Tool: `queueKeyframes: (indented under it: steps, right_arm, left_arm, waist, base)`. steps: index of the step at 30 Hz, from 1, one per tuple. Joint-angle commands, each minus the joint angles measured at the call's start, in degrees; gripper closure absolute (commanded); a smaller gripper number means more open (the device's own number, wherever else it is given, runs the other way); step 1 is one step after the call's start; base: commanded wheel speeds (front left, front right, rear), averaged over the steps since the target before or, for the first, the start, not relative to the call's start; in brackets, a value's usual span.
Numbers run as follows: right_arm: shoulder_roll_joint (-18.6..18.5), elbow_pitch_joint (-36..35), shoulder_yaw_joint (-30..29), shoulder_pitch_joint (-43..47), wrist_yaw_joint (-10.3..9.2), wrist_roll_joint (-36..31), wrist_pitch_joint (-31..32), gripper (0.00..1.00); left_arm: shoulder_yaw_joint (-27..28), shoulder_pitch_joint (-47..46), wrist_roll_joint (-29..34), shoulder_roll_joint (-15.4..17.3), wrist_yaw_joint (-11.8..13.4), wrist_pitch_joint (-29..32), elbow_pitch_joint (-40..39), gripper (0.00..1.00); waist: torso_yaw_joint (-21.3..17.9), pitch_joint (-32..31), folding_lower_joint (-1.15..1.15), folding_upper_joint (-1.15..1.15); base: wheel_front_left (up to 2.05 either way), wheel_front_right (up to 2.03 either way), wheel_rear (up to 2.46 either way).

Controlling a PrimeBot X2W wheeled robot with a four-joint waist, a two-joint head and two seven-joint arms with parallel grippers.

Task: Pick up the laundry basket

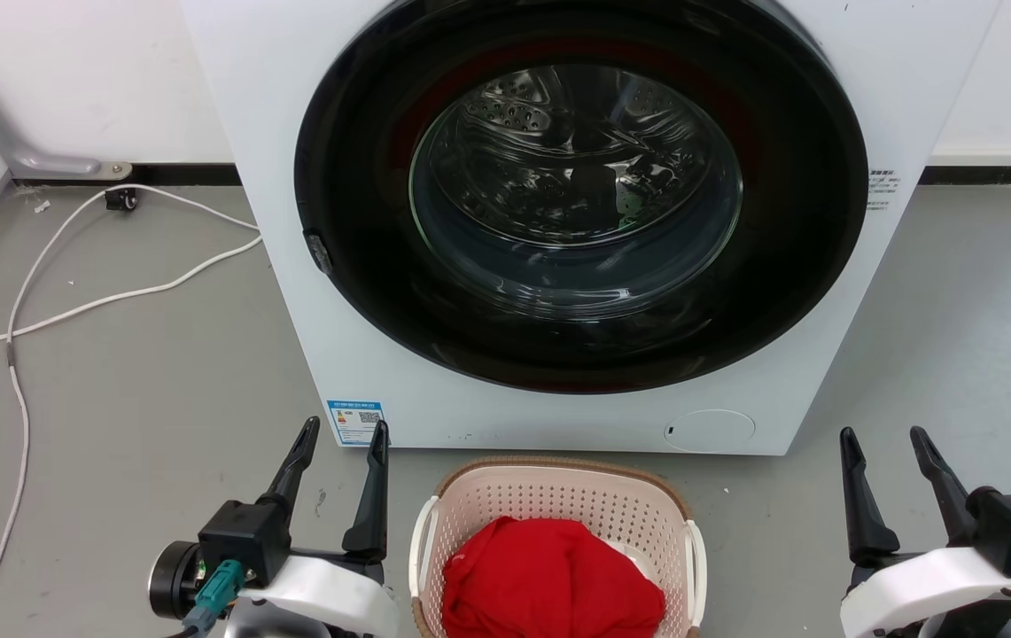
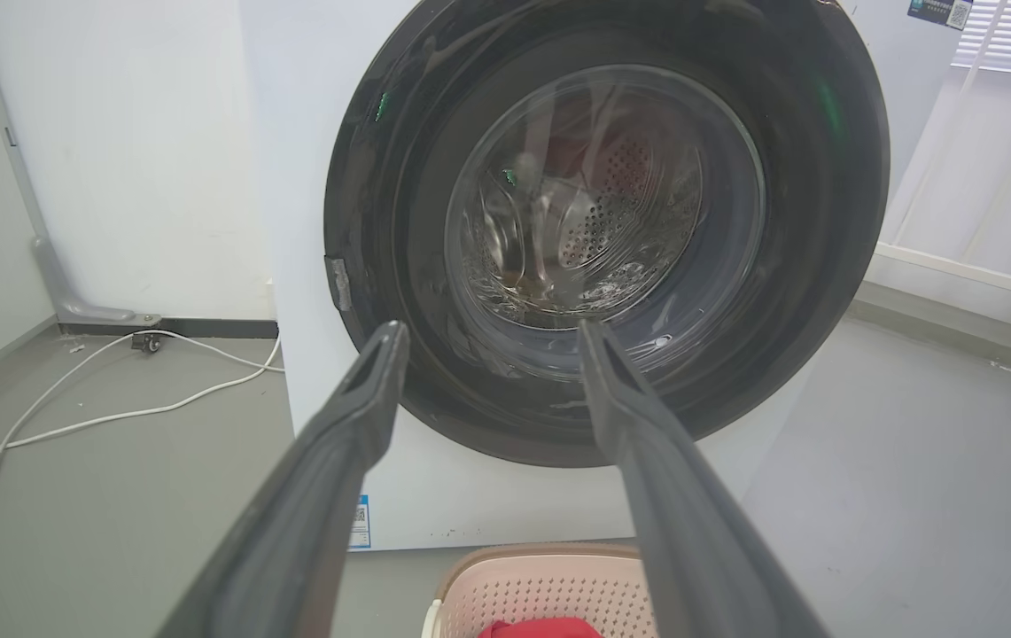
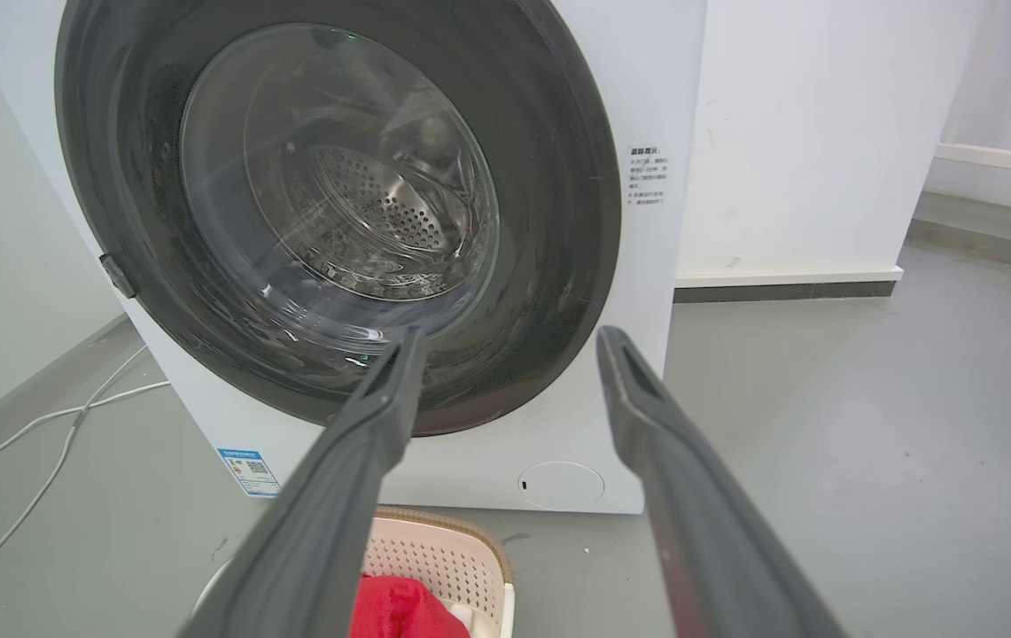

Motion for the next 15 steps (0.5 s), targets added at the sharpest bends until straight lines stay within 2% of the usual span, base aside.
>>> queueKeyframes:
  steps: [1,15]
  right_arm:
    - [0.07,-0.39,0.0,0.32,0.1,-1.3,-0.56,0.0]
    - [0.12,0.65,-0.56,0.31,0.06,-3.72,-2.46,0.0]
  left_arm:
    - [-0.17,0.2,1.38,-0.01,-0.22,-0.49,-0.09,0.0]
    - [-0.26,0.43,4.79,-0.87,-1.0,-1.79,1.21,0.0]
  waist:
    - [-0.03,0.0,0.0,0.0]
    - [0.05,-0.4,0.0,0.0]
  base:
    - [0.0,0.0,0.0]
    - [0.0,0.0,0.0]
